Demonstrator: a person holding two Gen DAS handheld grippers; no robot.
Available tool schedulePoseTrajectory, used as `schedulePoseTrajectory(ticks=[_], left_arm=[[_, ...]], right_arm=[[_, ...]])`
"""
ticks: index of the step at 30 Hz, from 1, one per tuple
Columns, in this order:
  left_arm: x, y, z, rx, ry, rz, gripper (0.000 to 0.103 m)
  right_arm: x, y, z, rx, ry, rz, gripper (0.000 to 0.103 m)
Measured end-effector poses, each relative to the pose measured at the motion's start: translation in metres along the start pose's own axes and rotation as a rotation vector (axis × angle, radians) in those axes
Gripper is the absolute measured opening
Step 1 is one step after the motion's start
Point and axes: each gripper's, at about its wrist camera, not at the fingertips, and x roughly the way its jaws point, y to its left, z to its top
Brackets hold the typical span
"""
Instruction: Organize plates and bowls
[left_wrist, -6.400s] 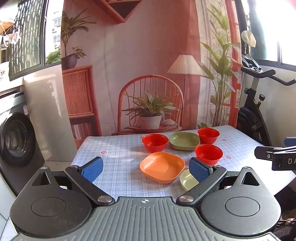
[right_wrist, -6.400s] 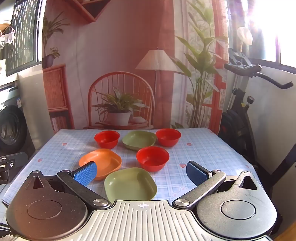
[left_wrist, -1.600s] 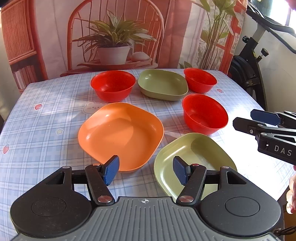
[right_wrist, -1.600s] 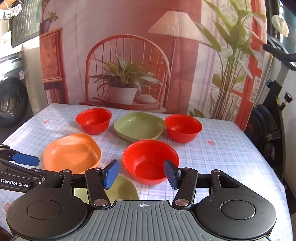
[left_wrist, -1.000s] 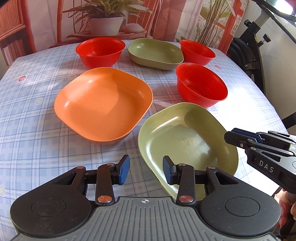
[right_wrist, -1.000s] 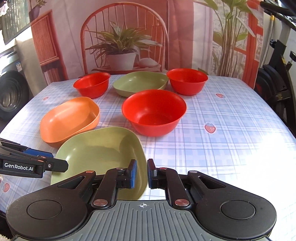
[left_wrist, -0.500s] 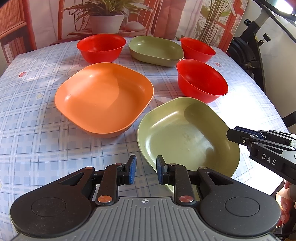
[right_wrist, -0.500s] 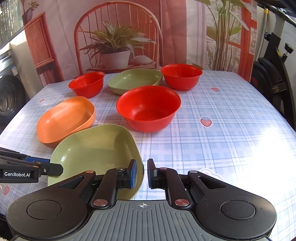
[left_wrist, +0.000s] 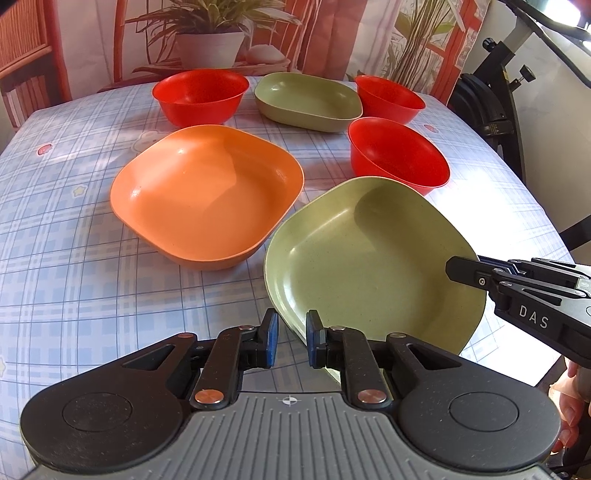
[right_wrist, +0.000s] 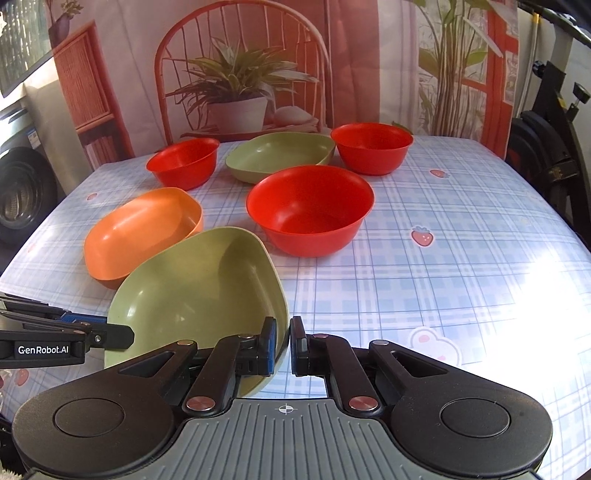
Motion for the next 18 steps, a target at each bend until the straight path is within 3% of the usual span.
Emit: schedulePoseTrajectory(ticks=[12, 18], left_arm=[[-0.022, -0.004, -0.001, 0.031, -0.081, -0.018, 0.018], [-0.037, 0.004, 0.012, 0.015, -0.136, -0.029, 0.018]], right_arm=[[-0.017, 0.01, 0.014, -0.049, -0.042, -0.042, 0.007], [-0.028, 0.019, 0.043, -0.074, -0.069, -0.023, 0.007]])
